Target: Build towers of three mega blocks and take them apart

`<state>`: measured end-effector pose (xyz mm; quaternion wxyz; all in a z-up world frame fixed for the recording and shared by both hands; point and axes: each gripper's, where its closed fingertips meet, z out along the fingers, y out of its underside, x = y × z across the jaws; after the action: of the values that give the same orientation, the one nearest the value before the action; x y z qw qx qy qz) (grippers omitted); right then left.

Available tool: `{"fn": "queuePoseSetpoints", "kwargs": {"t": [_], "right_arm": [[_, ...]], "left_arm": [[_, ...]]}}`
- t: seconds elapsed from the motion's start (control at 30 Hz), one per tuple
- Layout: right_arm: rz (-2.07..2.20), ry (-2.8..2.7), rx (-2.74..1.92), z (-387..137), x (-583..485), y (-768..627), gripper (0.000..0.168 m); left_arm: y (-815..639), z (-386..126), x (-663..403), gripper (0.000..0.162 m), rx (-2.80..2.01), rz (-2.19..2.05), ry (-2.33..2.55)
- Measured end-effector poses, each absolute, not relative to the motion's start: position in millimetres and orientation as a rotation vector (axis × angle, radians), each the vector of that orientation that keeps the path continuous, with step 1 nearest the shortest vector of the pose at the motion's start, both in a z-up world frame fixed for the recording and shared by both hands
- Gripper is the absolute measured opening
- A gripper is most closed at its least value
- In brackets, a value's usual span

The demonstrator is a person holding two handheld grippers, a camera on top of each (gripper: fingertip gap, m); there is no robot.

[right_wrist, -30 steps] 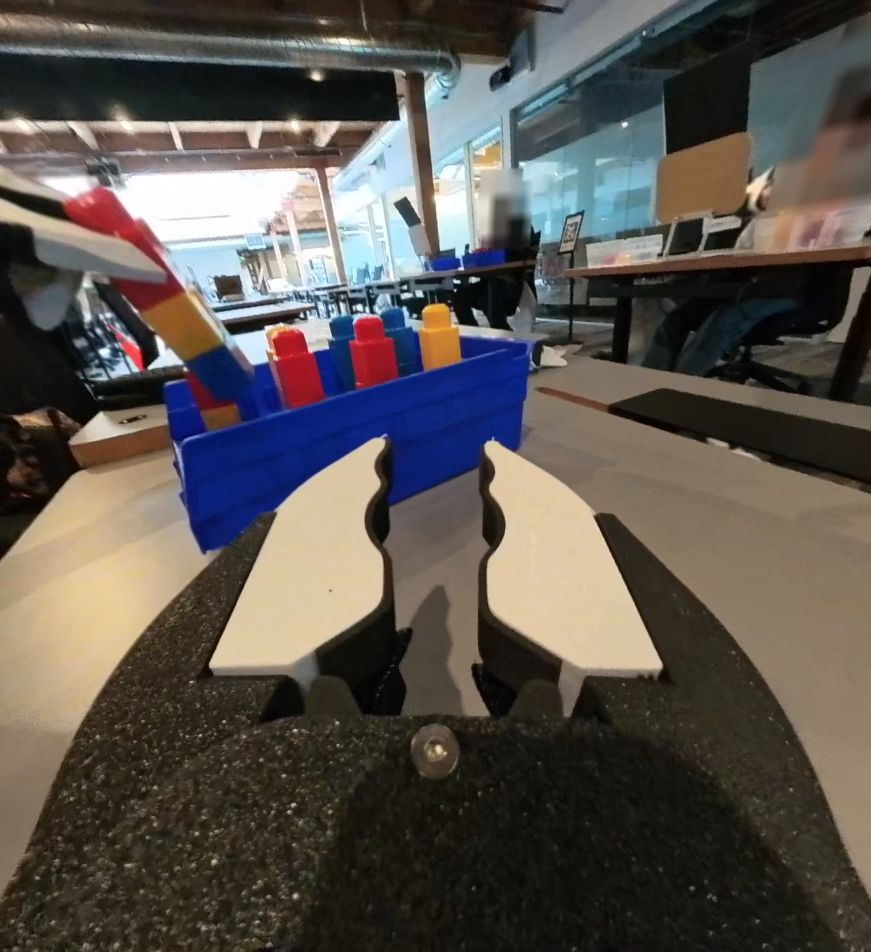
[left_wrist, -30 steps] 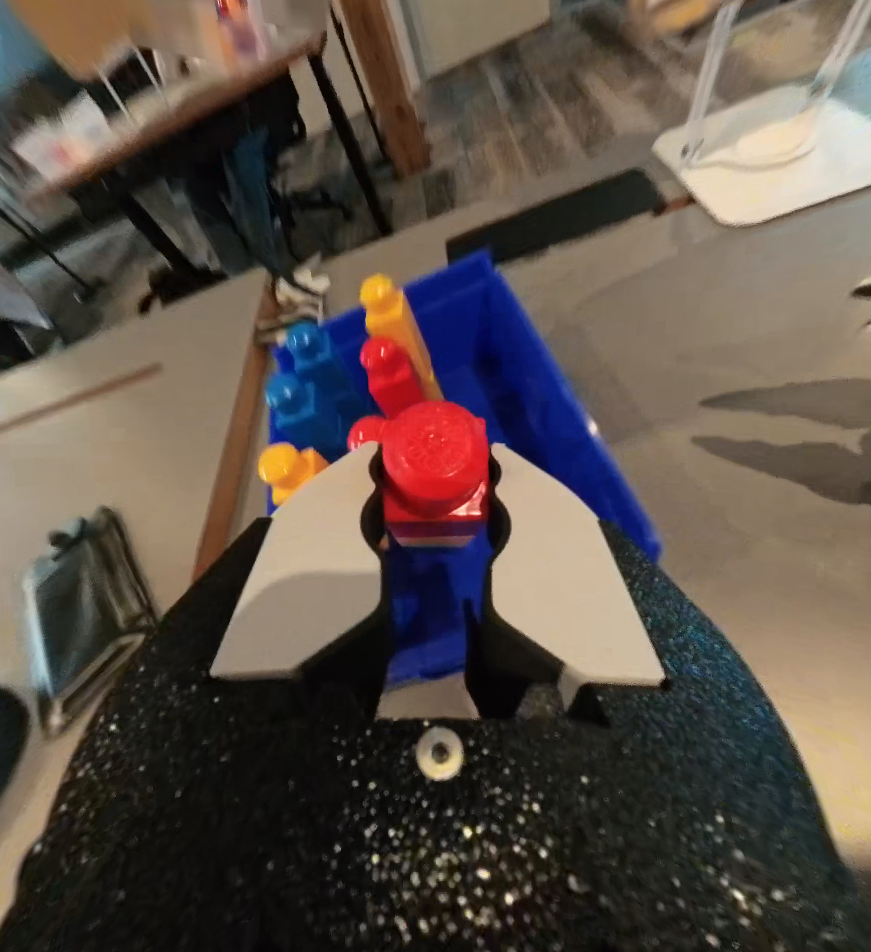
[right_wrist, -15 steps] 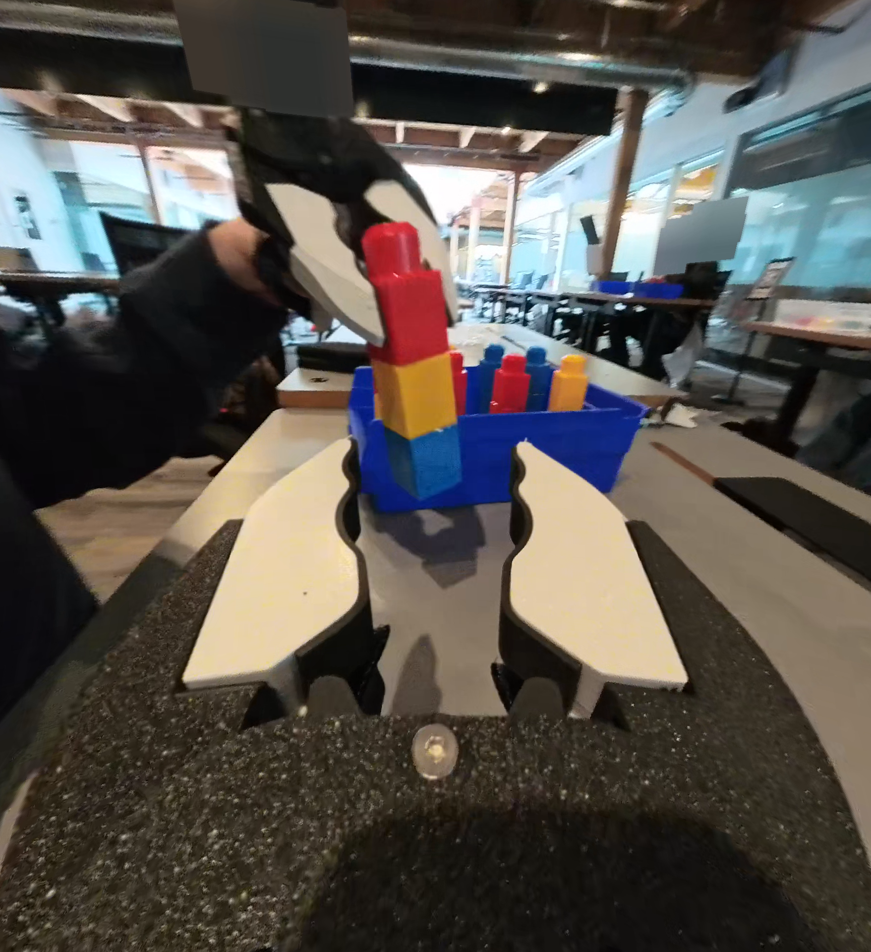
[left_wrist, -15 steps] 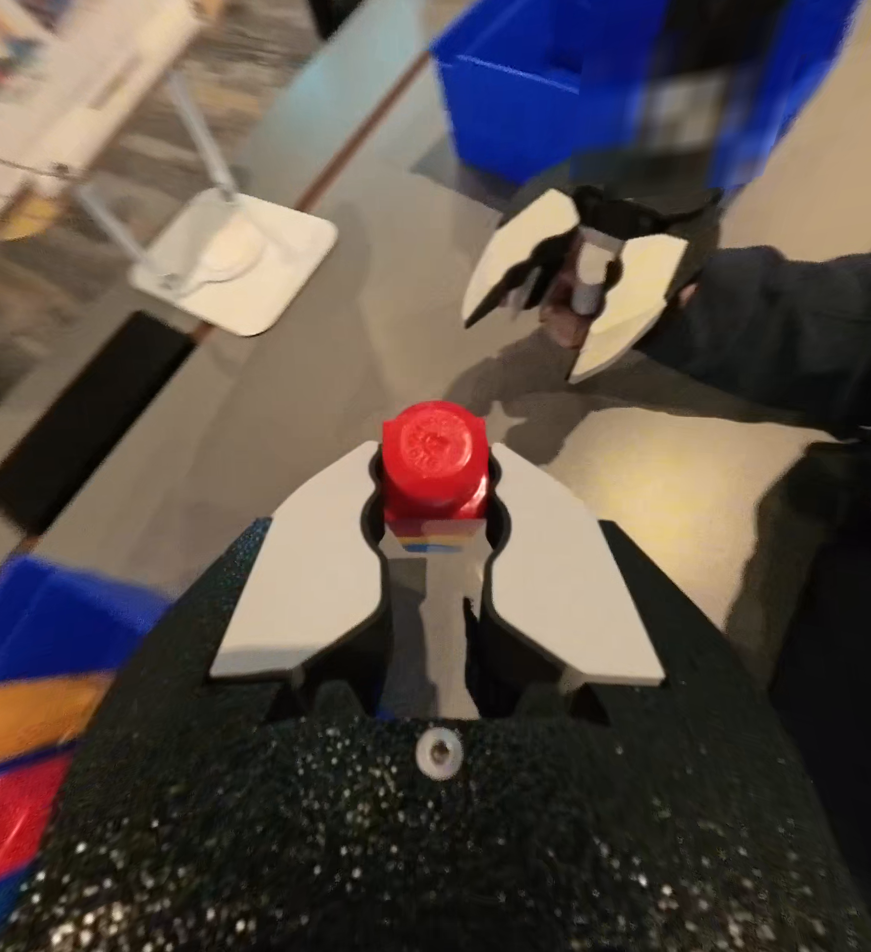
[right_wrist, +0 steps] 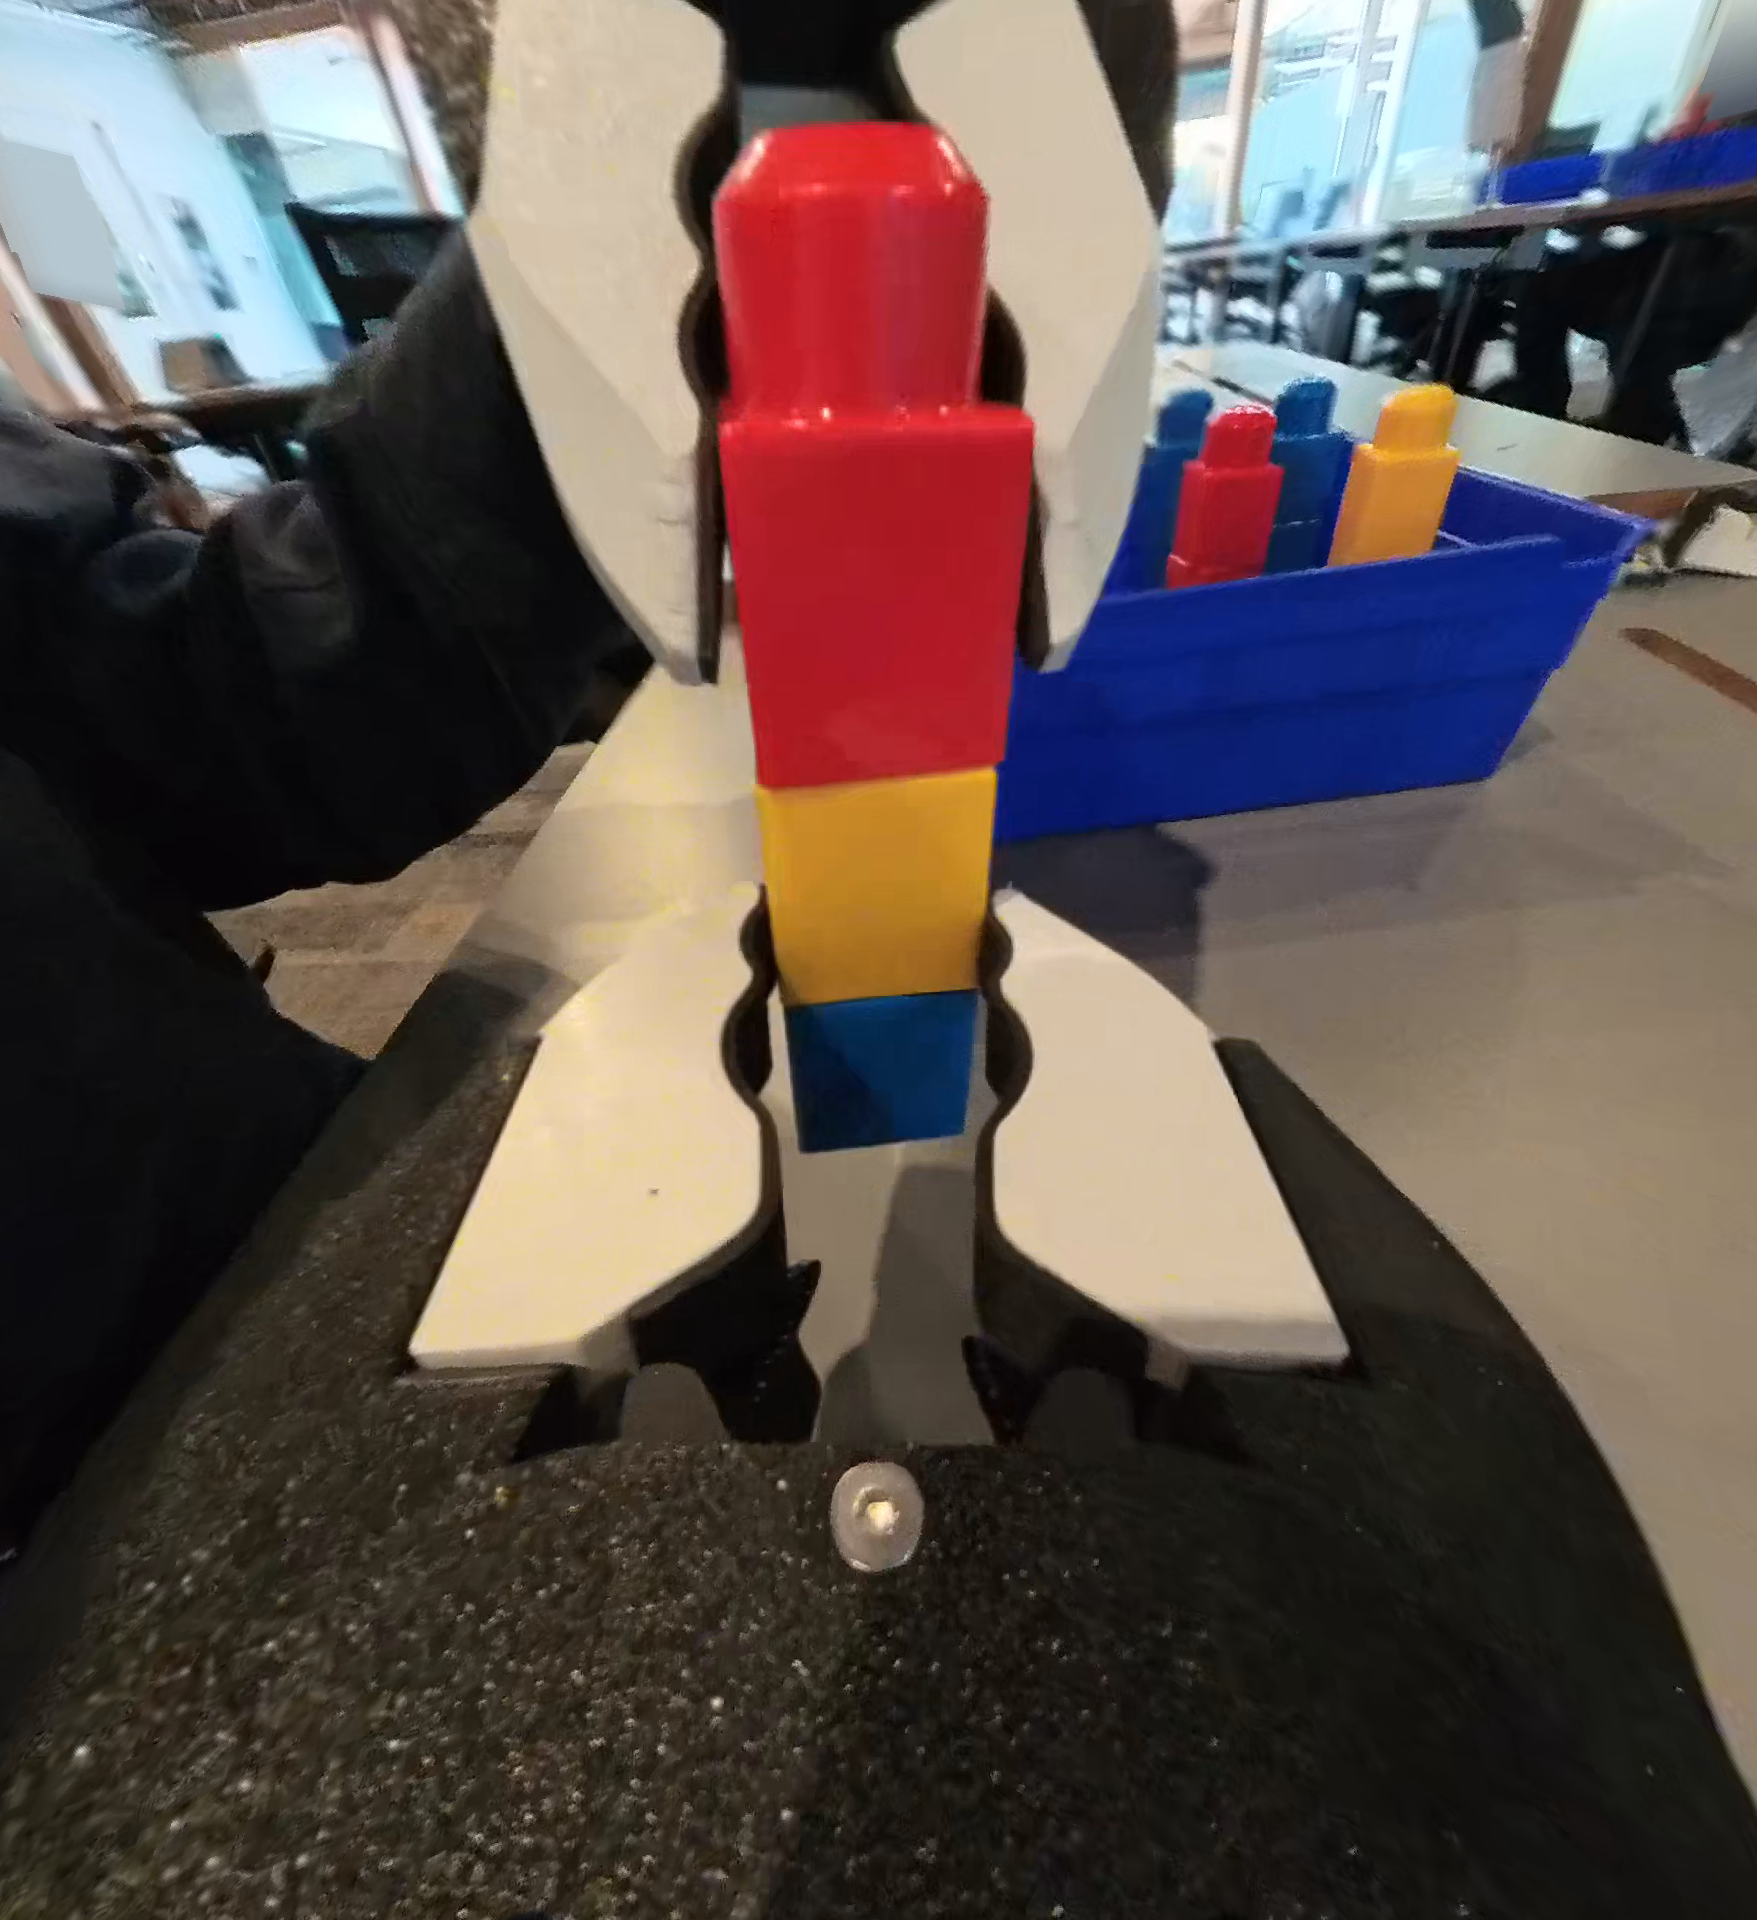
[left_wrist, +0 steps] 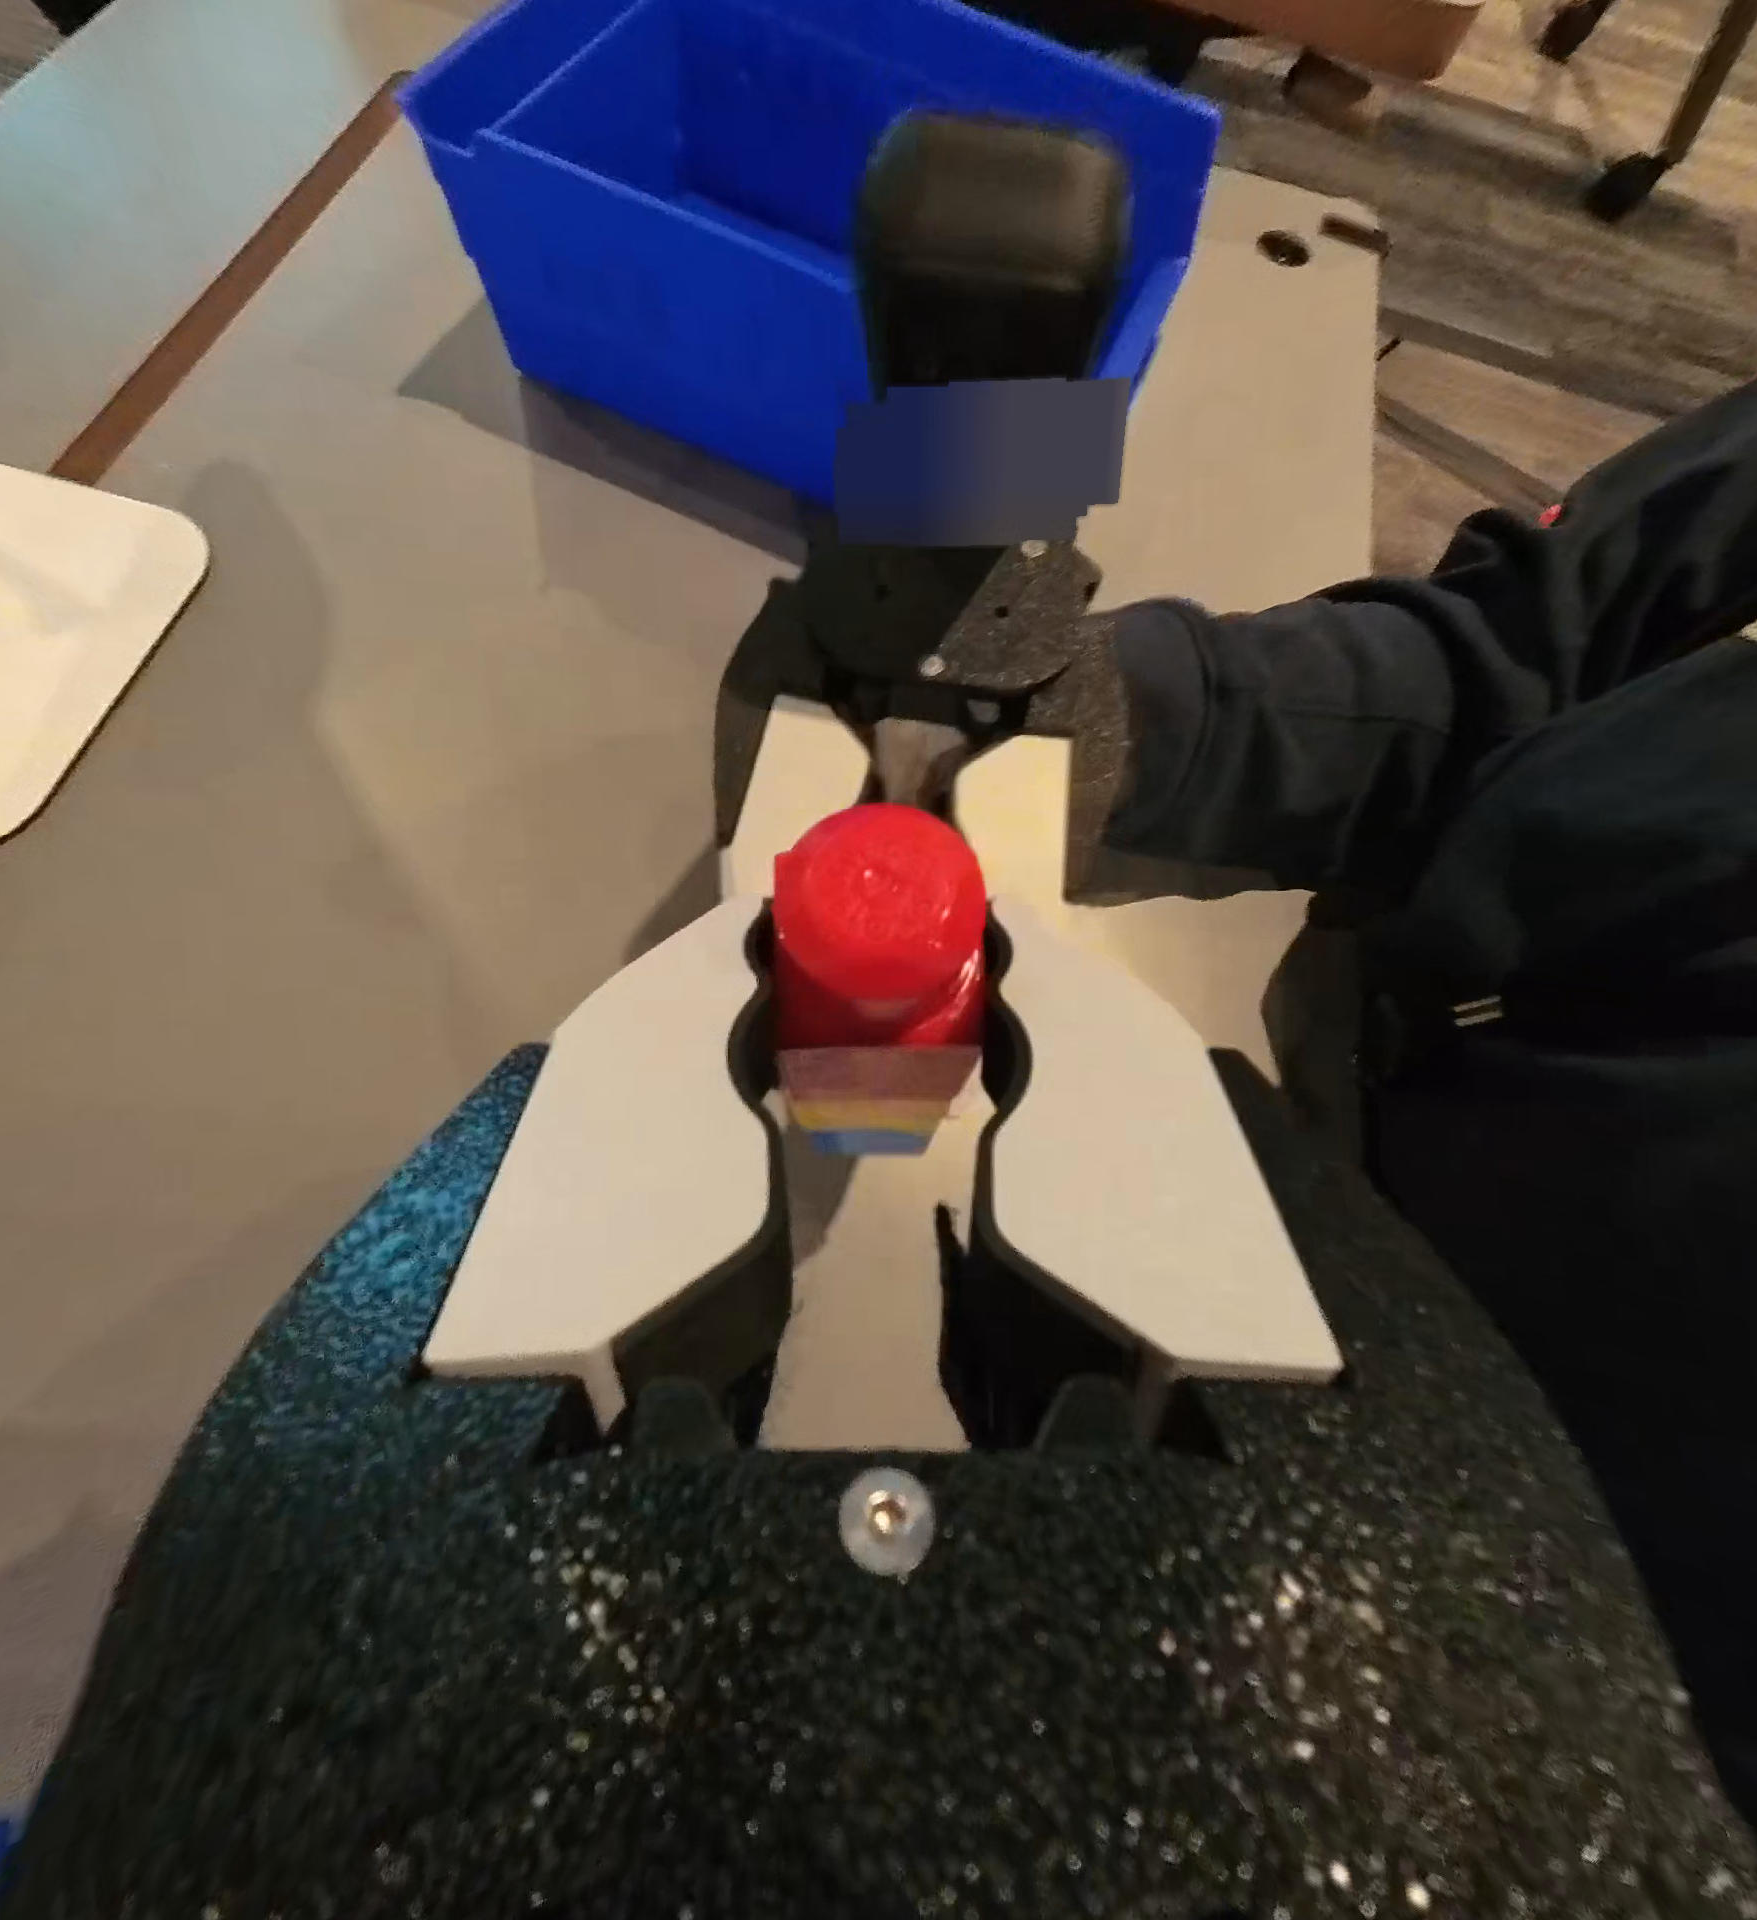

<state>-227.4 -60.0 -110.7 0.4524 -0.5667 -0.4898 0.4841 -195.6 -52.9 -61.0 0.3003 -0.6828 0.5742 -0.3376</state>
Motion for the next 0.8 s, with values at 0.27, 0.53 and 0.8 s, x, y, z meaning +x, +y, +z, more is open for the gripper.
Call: {"fn": "queuePoseSetpoints", "kwargs": {"t": [0.27, 0.53, 0.8], "right_arm": [[1.334, -0.899, -1.276, -77, -196, -36, 0.037], [1.559, -0.772, -1.093, -54, -184, -42, 0.037], [1.577, -0.785, -1.085, -55, -184, -45, 0.037]], "left_arm": [[-34, -49, -201, 0.091, -1.752, -0.88, 1.236], [-47, -90, -173, 0.088, -1.731, -1.027, 1.278], [-55, -100, -159, 0.04, -1.694, -1.2, 1.298]]}}
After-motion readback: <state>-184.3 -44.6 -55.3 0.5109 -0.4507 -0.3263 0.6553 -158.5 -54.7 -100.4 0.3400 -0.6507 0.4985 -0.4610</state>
